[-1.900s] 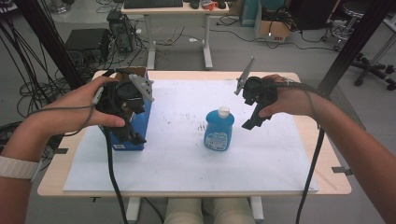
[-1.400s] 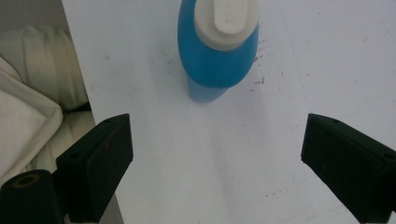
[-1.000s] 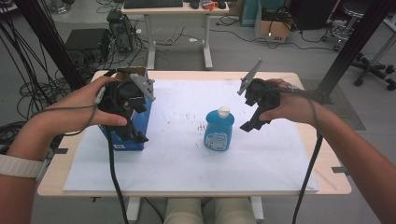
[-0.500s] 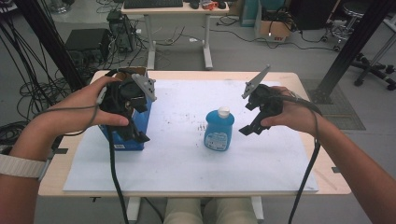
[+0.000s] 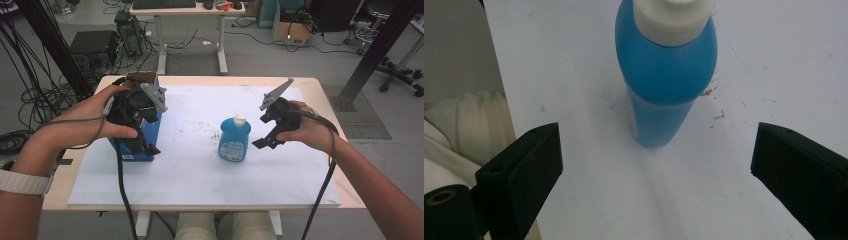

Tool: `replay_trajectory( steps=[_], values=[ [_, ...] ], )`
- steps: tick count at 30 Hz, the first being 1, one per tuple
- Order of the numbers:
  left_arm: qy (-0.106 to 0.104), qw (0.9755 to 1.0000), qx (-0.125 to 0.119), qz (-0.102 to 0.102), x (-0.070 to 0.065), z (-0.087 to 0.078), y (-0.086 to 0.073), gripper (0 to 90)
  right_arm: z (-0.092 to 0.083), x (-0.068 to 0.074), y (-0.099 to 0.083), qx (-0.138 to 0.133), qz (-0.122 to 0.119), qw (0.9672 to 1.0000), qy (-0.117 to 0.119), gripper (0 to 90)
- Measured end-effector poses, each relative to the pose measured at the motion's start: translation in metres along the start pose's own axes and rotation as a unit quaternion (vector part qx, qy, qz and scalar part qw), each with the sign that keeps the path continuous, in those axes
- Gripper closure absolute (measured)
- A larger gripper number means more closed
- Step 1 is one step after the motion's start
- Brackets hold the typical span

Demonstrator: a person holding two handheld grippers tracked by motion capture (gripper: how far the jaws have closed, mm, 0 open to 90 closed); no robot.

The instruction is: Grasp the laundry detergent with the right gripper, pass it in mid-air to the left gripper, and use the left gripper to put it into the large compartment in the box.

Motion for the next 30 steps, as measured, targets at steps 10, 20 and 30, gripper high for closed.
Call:
replay_trajectory(
  steps=[10,20,30],
  values=[
    [0.002,0.9999,-0.002,-0.01,0.001,-0.001,-0.006,10.7,0.007,-0.005,-0.009,-0.046,-0.018,0.9987,-0.013,4.7],
    [0.002,0.9999,-0.002,-0.01,0.002,-0.001,-0.005,10.7,0.015,-0.009,-0.018,-0.06,-0.016,0.998,-0.016,4.7],
    [-0.001,0.9999,-0.004,-0.013,0.003,0.003,-0.004,10.7,0.019,-0.013,-0.027,-0.095,-0.019,0.9951,-0.017,4.8]
  ],
)
Point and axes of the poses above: each handheld gripper's, and its own axes: z roughly forward along the jaws, y roughly out of its top, x roughly to its left, the point moved 2 cm from there along z, roughly forward along the jaws, and after that the axes turned 13 degrees about y, right-handed, at the moved point
